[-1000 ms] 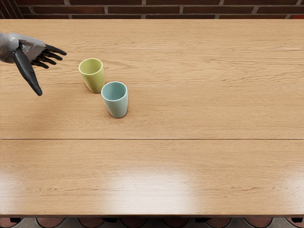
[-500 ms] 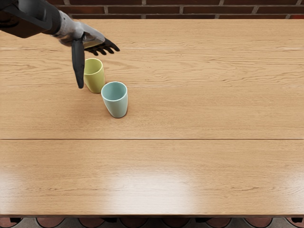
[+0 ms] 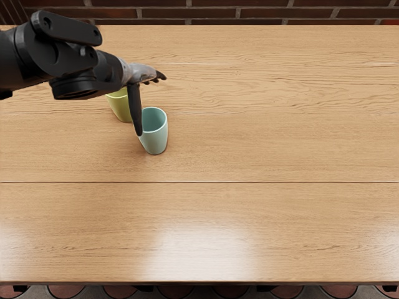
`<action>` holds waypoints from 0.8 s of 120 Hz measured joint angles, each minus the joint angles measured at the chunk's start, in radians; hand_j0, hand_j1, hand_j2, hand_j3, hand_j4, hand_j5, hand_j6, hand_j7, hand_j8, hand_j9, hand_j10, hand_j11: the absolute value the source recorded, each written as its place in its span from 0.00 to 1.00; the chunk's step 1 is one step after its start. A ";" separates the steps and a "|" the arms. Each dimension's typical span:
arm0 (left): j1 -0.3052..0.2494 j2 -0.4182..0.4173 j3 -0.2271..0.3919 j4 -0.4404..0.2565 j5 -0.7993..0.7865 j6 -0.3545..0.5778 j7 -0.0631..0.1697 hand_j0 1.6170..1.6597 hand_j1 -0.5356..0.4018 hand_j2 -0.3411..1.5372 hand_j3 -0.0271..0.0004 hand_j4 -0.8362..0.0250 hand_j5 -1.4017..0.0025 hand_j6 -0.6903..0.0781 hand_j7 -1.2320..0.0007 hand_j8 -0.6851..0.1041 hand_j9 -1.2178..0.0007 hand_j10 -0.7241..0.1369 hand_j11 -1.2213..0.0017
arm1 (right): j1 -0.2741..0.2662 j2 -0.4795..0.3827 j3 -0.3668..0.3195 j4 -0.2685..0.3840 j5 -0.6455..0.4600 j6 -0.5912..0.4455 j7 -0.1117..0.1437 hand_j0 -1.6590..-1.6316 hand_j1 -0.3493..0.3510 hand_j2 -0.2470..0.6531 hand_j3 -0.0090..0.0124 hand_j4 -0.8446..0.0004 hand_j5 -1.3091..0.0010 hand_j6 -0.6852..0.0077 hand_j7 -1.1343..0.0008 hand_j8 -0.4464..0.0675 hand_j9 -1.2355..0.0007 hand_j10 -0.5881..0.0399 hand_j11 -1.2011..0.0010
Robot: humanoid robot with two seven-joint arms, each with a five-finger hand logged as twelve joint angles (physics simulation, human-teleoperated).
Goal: Pick up cup and place in cup with left hand
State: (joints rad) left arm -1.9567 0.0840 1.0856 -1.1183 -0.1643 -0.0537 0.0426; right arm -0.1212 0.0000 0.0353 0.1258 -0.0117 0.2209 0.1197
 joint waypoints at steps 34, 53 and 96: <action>0.074 -0.044 -0.021 -0.040 -0.007 0.148 0.024 0.96 0.92 0.18 0.99 0.95 0.98 0.87 0.98 0.84 0.98 0.82 0.98 | 0.000 0.000 0.000 0.000 0.000 0.000 0.000 0.04 0.02 0.27 0.42 0.98 0.99 0.97 0.99 0.84 0.99 0.92 0.99; 0.093 -0.046 -0.025 -0.042 -0.009 0.174 0.026 0.96 0.90 0.19 0.99 0.93 0.97 0.85 0.96 0.82 0.96 0.80 0.96 | 0.000 0.000 0.000 0.000 0.000 0.000 0.000 0.04 0.02 0.27 0.42 0.98 0.99 0.97 0.99 0.84 0.99 0.92 0.99; 0.102 -0.054 -0.027 -0.042 -0.091 0.181 0.027 0.96 0.71 0.20 0.99 0.75 0.83 0.66 0.80 0.63 0.80 0.62 0.80 | 0.000 0.000 0.000 0.000 0.000 0.000 0.000 0.04 0.02 0.27 0.42 0.98 0.99 0.97 0.99 0.84 0.99 0.92 0.99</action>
State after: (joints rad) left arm -1.8546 0.0296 1.0585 -1.1598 -0.2557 0.1271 0.0697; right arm -0.1212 0.0000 0.0353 0.1258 -0.0117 0.2209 0.1197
